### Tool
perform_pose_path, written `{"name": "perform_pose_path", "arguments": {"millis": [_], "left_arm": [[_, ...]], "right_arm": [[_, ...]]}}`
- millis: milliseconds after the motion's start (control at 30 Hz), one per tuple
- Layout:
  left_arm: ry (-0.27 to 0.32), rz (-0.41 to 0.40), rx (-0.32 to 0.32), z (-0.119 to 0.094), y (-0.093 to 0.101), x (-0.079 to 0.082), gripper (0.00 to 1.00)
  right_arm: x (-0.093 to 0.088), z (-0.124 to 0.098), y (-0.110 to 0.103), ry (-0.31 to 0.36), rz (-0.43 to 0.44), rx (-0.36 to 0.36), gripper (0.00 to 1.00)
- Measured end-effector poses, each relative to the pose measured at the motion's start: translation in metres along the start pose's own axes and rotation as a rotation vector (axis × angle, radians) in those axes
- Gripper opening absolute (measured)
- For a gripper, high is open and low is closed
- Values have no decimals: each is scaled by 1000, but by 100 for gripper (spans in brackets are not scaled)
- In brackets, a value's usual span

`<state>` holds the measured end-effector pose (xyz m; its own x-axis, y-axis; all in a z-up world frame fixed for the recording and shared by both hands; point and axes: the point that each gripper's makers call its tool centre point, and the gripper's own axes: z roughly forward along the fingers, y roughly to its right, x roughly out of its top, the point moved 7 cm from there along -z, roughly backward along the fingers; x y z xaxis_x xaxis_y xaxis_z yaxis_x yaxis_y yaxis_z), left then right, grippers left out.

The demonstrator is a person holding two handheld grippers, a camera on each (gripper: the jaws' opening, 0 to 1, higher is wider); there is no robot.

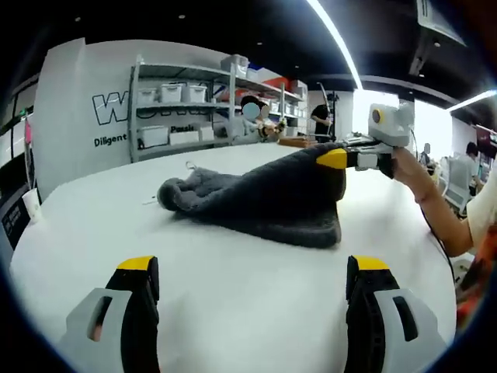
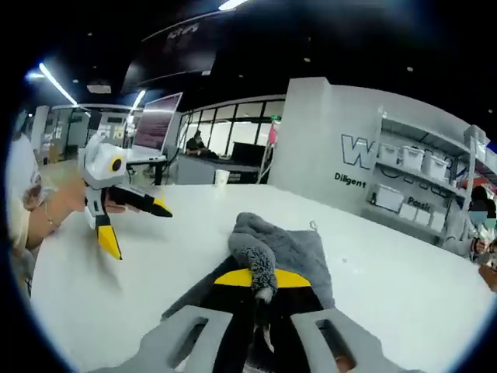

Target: Open the folded towel by lifting each exposed corner and separating the folded layers until the towel lies flat within the target outline without major curled edges

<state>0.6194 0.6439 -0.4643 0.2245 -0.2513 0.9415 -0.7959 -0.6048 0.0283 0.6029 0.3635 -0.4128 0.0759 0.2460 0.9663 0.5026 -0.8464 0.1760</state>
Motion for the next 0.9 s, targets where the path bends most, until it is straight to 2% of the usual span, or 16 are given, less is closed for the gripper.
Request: {"name": "perform_pose_path", "arguments": {"millis": [100, 533, 900], "left_arm": [[-2, -4, -5, 1, 0, 0, 97], [-14, -9, -8, 1, 0, -1, 96], [-40, -10, -8, 2, -1, -5, 96]], "right_arm": [[-1, -7, 14, 23, 29, -52, 0], [-9, -30, 51, 54, 121, -173, 0], [-30, -57, 96, 70, 226, -376, 0]]}}
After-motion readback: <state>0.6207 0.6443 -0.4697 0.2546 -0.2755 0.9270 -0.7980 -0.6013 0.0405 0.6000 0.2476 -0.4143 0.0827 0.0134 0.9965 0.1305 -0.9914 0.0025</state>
